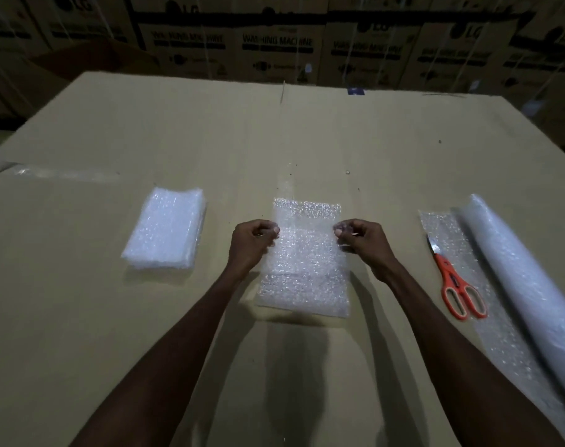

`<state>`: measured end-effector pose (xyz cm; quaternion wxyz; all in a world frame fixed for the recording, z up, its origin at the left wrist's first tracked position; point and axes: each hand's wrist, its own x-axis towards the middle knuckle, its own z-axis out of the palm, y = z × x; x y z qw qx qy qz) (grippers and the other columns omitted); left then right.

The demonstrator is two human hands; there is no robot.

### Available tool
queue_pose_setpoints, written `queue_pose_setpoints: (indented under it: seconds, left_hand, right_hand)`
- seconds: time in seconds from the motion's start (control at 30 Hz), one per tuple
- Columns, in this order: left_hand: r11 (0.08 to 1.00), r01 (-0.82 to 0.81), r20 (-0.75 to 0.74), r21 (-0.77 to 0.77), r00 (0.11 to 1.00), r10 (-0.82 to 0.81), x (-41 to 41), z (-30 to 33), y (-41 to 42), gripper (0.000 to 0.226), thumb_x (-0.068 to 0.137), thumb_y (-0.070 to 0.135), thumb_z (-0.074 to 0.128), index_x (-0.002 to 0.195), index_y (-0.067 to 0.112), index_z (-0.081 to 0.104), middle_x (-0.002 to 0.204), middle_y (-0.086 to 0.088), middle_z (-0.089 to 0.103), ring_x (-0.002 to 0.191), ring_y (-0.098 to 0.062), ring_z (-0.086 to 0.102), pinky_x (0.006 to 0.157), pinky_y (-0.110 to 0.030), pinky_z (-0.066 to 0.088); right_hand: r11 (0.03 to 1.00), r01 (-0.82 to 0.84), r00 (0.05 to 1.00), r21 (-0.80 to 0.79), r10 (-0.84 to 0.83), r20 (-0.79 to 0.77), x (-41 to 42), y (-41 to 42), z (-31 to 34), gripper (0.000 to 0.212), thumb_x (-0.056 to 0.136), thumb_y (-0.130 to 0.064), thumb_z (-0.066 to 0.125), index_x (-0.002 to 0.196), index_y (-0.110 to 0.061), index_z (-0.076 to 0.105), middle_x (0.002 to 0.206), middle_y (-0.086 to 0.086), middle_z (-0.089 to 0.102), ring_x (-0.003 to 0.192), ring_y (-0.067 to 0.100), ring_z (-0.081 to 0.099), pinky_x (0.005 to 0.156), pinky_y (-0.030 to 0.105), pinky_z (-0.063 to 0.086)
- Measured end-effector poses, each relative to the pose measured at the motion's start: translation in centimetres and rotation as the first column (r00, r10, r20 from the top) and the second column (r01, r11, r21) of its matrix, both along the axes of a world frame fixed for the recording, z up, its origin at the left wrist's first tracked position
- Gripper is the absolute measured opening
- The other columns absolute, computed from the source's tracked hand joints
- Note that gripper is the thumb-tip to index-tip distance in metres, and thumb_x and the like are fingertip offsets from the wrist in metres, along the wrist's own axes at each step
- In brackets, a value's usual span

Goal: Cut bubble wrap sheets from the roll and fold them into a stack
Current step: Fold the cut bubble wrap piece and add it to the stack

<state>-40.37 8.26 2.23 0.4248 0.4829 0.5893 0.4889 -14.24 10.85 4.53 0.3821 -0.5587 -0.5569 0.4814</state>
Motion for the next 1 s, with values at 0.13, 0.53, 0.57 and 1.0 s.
queue_pose_setpoints:
  seconds: [0.13,0.53,0.57,1.0]
  left_hand:
    - [1.000,0.004,-0.078,-0.003,0.997,-0.004,-0.3,-1.0,4.1,0.004,0.090,0.016,0.074,0.090,0.020,0.076,0.081,0.000,0.076,0.068,-0.009,0.068,0.068,-0.033,0.055]
    - [0.990,-0.109,-0.428,-0.089,0.902,0.061,0.8,-3.4,11.6,0.010,0.080,0.031,0.081,0.082,0.023,0.076,0.080,0.007,0.075,0.075,-0.013,0.070,0.072,-0.028,0.054]
    - [0.989,-0.118,-0.451,-0.092,0.890,0.065,0.9,-3.7,11.6,0.010,0.081,0.031,0.081,0.083,0.022,0.076,0.081,0.006,0.075,0.076,-0.013,0.070,0.072,-0.027,0.052]
    - [0.963,-0.189,-0.555,0.194,0.788,0.267,1.8,-4.7,9.3,0.023,0.087,0.025,0.075,0.104,0.011,0.067,0.094,-0.003,0.064,0.080,-0.014,0.059,0.067,-0.025,0.041]
  right_hand:
    - [0.997,0.079,0.995,0.010,-0.079,0.064,0.0,3.6,-1.5,0.009,0.092,-0.004,0.073,0.100,-0.007,0.074,0.082,0.005,0.067,0.071,0.014,0.061,0.065,0.026,0.056]
    - [0.960,0.268,0.894,0.080,-0.279,0.350,-0.8,11.4,-5.2,0.023,0.076,-0.019,0.088,0.094,-0.013,0.077,0.084,0.005,0.076,0.076,0.016,0.069,0.081,0.040,0.059]
    - [0.961,0.260,0.881,0.095,-0.276,0.384,-1.1,11.6,-5.3,0.024,0.076,-0.021,0.088,0.096,-0.013,0.078,0.083,0.003,0.076,0.078,0.016,0.070,0.080,0.036,0.057]
    - [0.922,0.095,0.809,0.375,-0.291,0.510,-1.8,9.0,-5.3,0.047,0.086,-0.025,0.082,0.124,-0.002,0.067,0.114,0.015,0.070,0.098,0.030,0.067,0.085,0.036,0.052]
